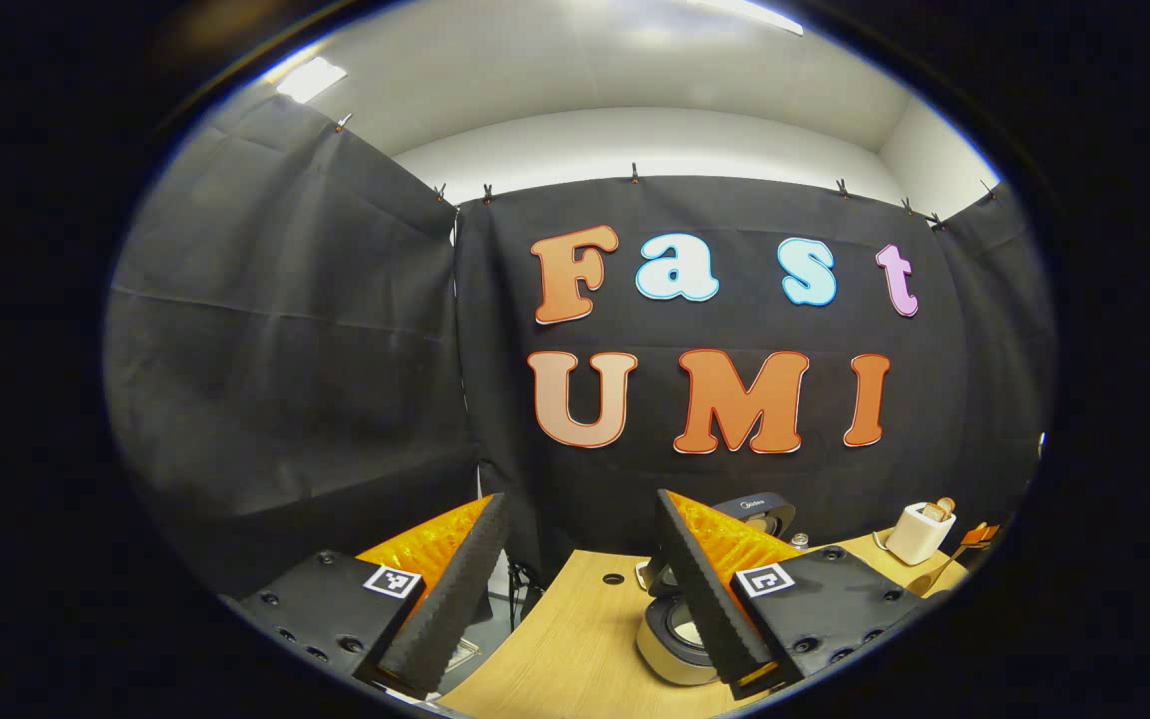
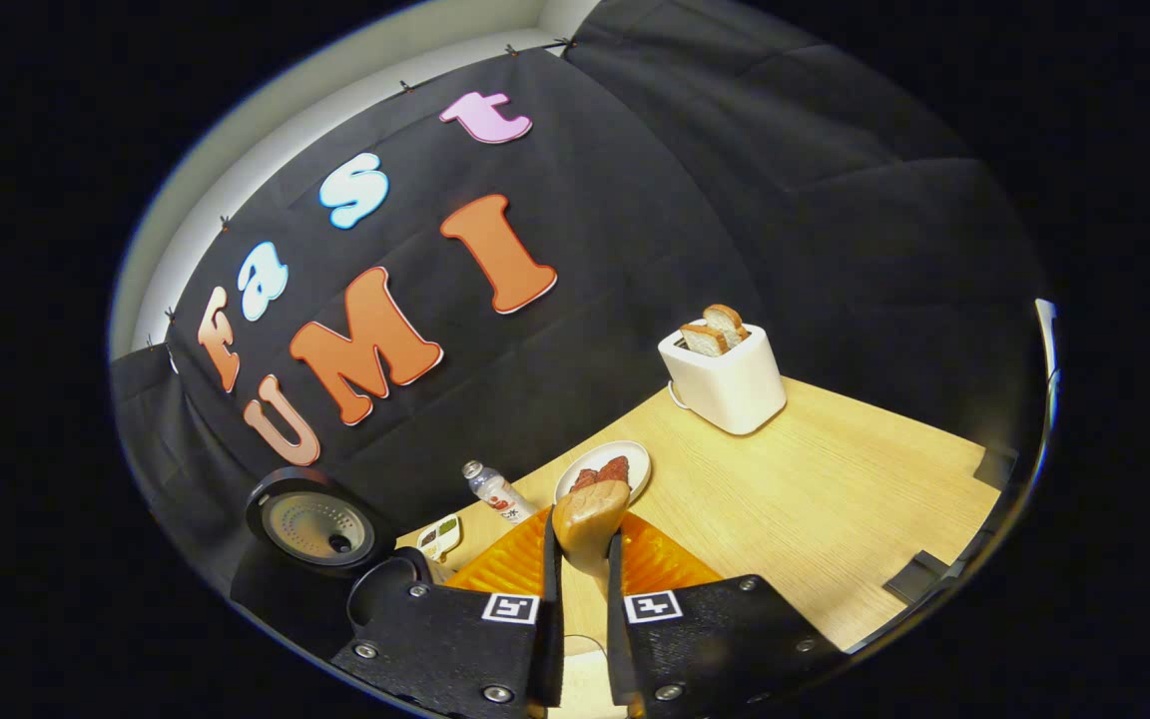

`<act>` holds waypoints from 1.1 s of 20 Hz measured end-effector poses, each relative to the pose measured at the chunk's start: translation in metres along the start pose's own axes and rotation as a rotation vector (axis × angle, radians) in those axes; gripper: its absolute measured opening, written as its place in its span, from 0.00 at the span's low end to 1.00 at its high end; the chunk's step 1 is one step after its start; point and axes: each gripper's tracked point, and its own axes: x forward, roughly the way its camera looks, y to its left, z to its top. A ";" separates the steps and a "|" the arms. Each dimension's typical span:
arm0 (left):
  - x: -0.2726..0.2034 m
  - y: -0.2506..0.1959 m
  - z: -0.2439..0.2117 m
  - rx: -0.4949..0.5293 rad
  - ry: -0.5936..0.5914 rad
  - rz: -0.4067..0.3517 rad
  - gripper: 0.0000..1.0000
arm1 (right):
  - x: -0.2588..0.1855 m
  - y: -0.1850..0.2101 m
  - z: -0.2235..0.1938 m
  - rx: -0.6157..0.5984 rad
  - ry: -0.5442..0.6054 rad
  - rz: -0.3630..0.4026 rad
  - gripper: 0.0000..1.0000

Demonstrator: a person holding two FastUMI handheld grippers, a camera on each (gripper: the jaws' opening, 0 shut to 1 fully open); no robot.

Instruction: Close the left gripper, press the button to open the rice cooker; take a wooden spoon from the chopstick holder with the right hand, scoop a spoonful of rice and pour it into the rice cooker, then put the wooden spoon back into the chopstick holder.

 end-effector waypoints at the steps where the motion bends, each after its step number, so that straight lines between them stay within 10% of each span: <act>1: 0.001 0.002 0.000 0.004 -0.004 -0.009 0.98 | -0.008 0.009 0.001 -0.014 -0.009 0.008 0.17; 11: 0.018 0.025 -0.016 0.027 0.020 -0.058 0.96 | -0.046 0.072 -0.066 -0.119 0.033 0.040 0.17; 22: 0.016 0.033 -0.029 0.044 0.050 -0.061 0.96 | -0.010 0.048 -0.141 -0.347 0.086 -0.094 0.17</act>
